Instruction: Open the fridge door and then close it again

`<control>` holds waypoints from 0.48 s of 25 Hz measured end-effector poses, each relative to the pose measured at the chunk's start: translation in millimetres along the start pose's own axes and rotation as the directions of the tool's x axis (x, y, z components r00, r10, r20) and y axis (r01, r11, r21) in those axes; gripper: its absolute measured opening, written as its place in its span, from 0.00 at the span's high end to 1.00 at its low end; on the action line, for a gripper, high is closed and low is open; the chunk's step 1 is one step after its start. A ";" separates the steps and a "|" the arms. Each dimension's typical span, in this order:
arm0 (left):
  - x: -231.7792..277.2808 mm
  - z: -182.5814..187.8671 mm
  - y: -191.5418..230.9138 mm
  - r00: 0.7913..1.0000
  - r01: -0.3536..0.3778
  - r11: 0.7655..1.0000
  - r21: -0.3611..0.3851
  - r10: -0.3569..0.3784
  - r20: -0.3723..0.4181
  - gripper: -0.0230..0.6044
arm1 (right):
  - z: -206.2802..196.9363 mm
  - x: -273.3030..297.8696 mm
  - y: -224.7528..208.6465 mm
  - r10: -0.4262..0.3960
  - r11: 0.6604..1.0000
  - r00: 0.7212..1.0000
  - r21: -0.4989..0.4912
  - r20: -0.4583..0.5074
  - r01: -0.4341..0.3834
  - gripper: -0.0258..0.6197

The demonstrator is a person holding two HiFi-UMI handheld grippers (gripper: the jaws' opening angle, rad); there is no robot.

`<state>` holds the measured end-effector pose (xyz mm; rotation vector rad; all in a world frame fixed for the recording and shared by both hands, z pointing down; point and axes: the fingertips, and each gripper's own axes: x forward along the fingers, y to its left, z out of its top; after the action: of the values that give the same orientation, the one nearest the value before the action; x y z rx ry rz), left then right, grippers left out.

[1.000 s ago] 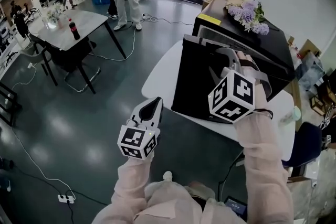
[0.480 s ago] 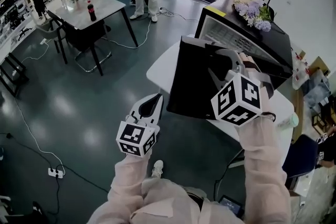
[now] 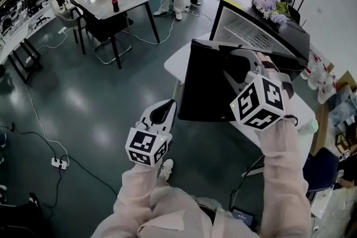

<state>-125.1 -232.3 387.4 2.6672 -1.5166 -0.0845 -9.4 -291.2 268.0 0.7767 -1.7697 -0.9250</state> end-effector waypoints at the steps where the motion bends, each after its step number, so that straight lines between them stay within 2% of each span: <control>1: -6.2 -0.8 -5.7 1.000 -0.001 1.000 0.004 0.001 -0.004 0.94 | 0.3 -6.1 3.9 0.002 1.000 1.000 -0.010 0.012 -0.002 0.73; 12: -59.6 -20.4 -63.4 0.999 0.022 1.000 0.022 -0.020 -0.050 0.95 | -2.9 -67.4 40.1 0.042 0.997 0.989 -0.074 0.142 -0.032 0.69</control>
<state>-99.6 -148.0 402.7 2.6813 -1.4839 -0.0018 12.2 -215.9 272.4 0.6429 -1.8579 -1.0351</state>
